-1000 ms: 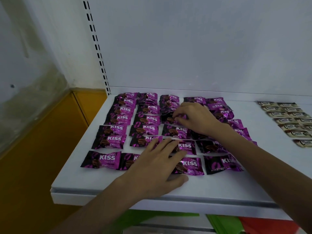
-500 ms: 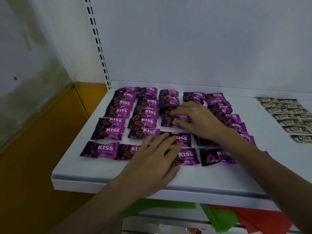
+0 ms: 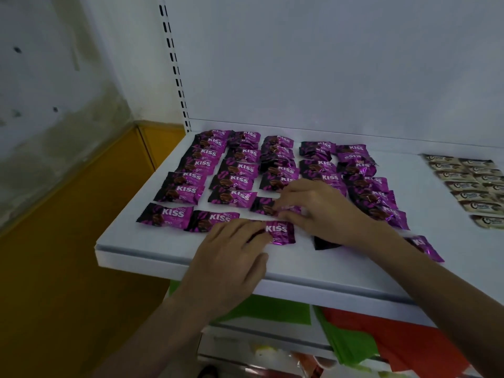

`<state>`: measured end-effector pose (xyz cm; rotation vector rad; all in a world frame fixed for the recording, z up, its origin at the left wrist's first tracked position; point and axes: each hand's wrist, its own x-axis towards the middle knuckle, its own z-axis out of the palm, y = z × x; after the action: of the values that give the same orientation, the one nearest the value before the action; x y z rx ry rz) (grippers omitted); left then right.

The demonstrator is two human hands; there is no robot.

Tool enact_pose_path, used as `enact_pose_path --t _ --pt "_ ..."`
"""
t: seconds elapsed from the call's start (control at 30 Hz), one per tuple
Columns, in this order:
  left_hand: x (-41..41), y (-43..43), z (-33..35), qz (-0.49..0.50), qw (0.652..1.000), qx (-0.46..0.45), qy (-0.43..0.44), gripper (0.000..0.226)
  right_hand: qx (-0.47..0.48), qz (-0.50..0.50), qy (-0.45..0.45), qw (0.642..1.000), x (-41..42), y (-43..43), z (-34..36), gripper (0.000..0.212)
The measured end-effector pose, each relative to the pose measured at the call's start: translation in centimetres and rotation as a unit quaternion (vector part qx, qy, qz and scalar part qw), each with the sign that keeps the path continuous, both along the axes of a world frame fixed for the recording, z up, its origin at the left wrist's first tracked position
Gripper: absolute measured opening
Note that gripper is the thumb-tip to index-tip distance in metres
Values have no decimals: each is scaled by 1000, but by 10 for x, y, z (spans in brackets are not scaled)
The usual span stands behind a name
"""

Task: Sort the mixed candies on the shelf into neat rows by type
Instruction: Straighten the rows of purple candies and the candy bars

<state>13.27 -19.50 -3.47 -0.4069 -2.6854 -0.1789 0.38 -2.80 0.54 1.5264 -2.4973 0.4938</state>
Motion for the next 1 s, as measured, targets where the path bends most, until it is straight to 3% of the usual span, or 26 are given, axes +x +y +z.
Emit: enact_pose_path --t 0.17,0.33,0.5,0.63,0.77,1.0 --pt "4 11 8 27 998 48 -12 41 -33 -47 -14 998 -2 24 7 18" --pt "-2 50 17 -26 994 105 -22 42 -80 -150 -21 985 -23 52 23 24" --pt "-34 78 23 -81 995 38 -45 50 -61 -233 -57 969 -69 69 19 31" --pt "-65 86 29 -69 989 -5 -131 68 -19 -234 -87 968 -97 67 16 31" --pt "-78 92 31 -67 977 -49 -196 67 45 -238 -120 963 -114 52 19 34" --pt "-79 89 24 -88 980 -60 -166 72 70 -270 -154 948 -133 35 10 41"
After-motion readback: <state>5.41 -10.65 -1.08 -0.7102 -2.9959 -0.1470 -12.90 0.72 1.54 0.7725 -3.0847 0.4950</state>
